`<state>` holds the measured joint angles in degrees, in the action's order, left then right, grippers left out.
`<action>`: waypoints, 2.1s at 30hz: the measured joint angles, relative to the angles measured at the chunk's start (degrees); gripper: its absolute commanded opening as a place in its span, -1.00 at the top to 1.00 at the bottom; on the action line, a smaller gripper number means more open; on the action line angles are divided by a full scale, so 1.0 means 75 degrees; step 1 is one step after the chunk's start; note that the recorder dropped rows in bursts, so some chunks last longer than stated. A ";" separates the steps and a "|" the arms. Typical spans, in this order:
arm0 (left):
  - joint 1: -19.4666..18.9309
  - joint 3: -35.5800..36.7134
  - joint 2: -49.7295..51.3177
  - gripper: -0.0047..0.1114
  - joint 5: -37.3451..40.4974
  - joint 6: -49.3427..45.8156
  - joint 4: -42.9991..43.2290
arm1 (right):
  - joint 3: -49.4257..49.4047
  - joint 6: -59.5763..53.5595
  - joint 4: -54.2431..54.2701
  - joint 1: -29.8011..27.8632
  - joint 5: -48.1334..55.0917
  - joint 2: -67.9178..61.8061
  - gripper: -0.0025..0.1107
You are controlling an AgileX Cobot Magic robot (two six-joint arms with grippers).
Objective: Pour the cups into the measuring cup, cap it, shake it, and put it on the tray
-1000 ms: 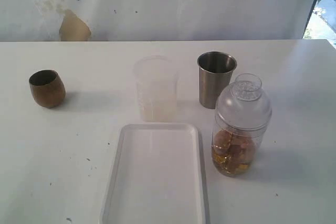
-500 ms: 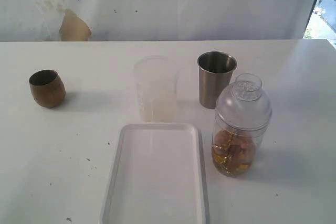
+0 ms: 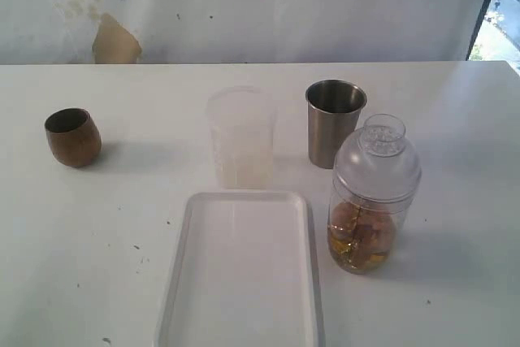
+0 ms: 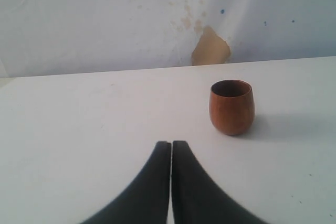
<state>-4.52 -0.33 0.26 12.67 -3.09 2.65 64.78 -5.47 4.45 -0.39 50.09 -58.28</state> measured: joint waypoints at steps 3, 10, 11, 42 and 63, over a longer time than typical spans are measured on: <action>0.0000 0.0000 0.0000 0.90 0.0000 0.0000 0.0000 | 0.1002 -0.1069 0.1801 0.0080 0.1050 -0.0858 0.96; 0.0000 0.0000 0.0000 0.90 -0.0012 0.0000 0.0000 | 0.1753 -0.1461 0.2320 0.1224 0.2524 -0.1736 0.96; 0.0000 0.0000 0.0000 0.90 -0.0012 0.0000 0.0000 | 0.1771 -0.1269 0.1976 0.1421 0.2561 -0.1816 0.96; 0.0000 0.0000 0.0000 0.90 -0.0027 0.0000 0.0000 | 0.1591 -0.0072 -0.0118 0.2265 0.2443 -0.2864 0.96; 0.0000 0.0000 0.0000 0.90 -0.0027 0.0000 0.0000 | 0.1591 0.0039 -0.0175 0.2265 0.2489 -0.3295 0.96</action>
<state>-4.52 -0.33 0.26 12.47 -3.09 2.65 76.71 -5.18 3.14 16.60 68.76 -82.99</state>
